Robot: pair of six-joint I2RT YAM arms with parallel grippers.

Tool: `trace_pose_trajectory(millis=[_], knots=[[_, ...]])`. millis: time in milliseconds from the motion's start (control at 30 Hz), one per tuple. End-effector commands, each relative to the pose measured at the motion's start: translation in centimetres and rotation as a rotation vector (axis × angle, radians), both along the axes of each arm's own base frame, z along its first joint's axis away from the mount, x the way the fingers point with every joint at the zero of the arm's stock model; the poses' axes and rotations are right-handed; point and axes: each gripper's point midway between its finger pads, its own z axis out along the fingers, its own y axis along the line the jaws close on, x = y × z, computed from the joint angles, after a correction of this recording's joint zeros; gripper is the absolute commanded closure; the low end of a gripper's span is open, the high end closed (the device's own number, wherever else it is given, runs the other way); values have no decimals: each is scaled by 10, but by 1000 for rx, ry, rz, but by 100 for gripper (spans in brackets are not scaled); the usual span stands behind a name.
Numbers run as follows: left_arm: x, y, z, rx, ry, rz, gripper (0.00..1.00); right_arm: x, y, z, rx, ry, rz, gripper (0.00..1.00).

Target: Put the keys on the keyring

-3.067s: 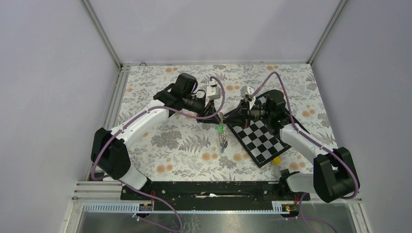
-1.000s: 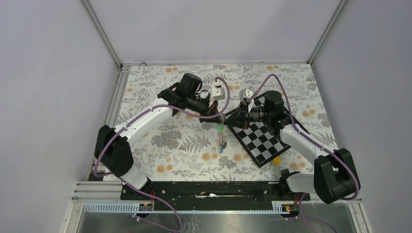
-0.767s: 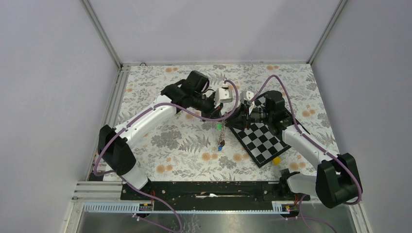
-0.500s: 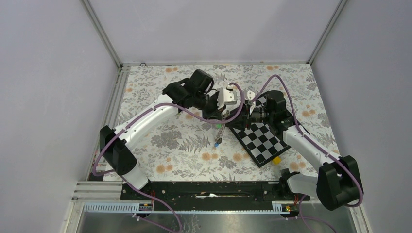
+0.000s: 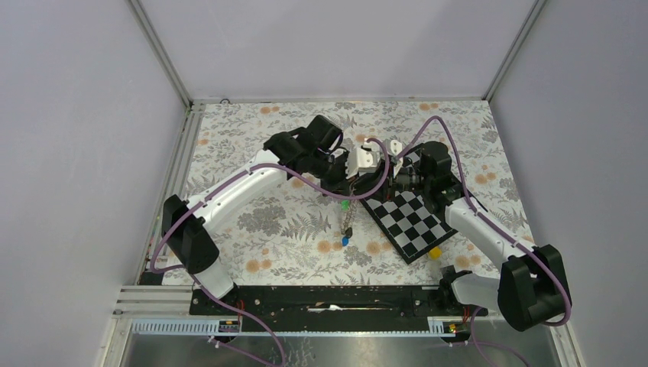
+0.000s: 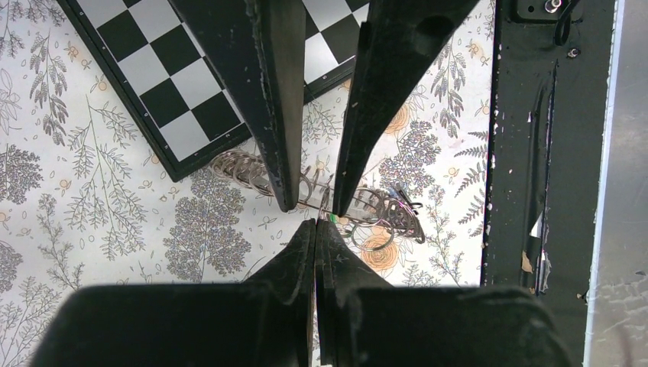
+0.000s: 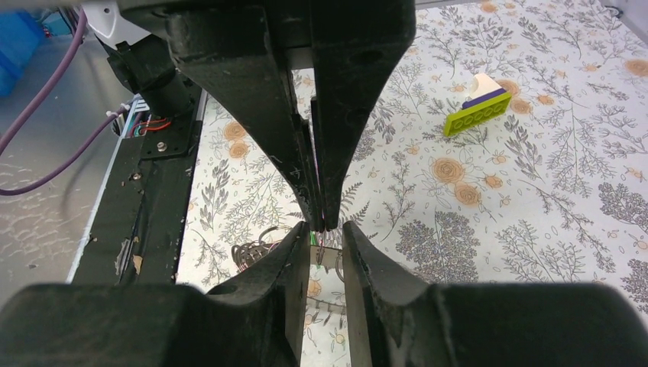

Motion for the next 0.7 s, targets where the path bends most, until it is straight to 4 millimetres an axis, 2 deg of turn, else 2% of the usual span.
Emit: trace_pose_trajectory(millis=[0, 300, 500, 667], knots=[[5, -10, 31, -87, -64, -15, 100, -2, 4, 5, 22, -22, 36, 71], [8, -10, 36, -120, -100, 14, 100, -6, 6, 2, 36, 16, 66, 68], [7, -8, 35, -119, -97, 14, 100, -2, 5, -4, 22, 15, 49, 74], [7, -7, 35, -120, -96, 15, 100, 1, 4, -10, 1, 6, 40, 75]])
